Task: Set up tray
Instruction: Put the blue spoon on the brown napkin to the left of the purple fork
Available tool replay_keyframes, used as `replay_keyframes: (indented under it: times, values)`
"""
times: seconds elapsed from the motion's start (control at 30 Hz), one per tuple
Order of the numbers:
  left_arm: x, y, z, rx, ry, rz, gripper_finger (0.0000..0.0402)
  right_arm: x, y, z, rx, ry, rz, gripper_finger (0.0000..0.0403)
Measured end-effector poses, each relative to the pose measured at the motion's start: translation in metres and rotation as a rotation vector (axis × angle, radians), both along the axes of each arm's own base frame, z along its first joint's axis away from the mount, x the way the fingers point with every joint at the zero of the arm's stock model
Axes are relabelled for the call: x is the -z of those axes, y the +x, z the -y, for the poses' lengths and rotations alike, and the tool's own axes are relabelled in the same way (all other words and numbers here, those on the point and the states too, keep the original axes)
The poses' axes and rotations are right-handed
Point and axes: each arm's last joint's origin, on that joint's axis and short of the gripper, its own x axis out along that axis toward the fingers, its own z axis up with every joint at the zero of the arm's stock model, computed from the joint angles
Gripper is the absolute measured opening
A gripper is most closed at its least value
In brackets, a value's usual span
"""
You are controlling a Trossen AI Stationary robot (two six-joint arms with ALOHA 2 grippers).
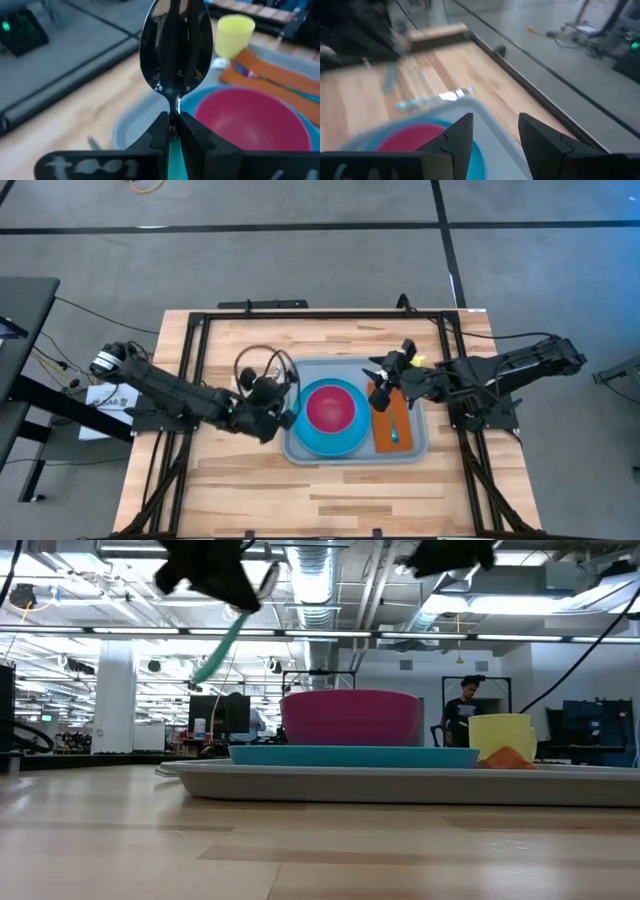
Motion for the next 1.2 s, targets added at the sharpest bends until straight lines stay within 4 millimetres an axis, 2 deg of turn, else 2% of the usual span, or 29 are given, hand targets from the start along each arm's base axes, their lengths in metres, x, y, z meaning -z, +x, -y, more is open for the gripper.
replay_keyframes:
  times: [0.17,0.37,0.57,0.67,0.93,1.2]
  values:
    - [-0.011,0.018,-0.015,0.062,0.092,0.014,0.0012,0.011,0.035,-0.003,-0.062,0.036,0.070,0.0148]
    - [-0.012,0.027,-0.026,0.113,0.129,-0.011,0.0012,0.028,0.065,-0.009,-0.078,0.013,0.118,0.0143]
    - [-0.008,0.031,-0.034,0.086,0.169,-0.046,0.0012,0.025,0.091,-0.015,-0.113,-0.063,0.303,0.0141]
    - [-0.012,0.035,-0.033,0.096,0.198,-0.025,0.0012,0.023,0.098,-0.013,-0.079,-0.076,0.390,0.0141]
    - [-0.019,0.040,-0.032,0.139,0.262,-0.006,0.0012,0.023,0.100,0.002,-0.012,-0.081,0.403,0.0136]
    - [-0.020,0.041,-0.033,0.134,0.285,-0.006,0.0012,0.022,0.101,0.006,-0.024,-0.076,0.411,0.0136]
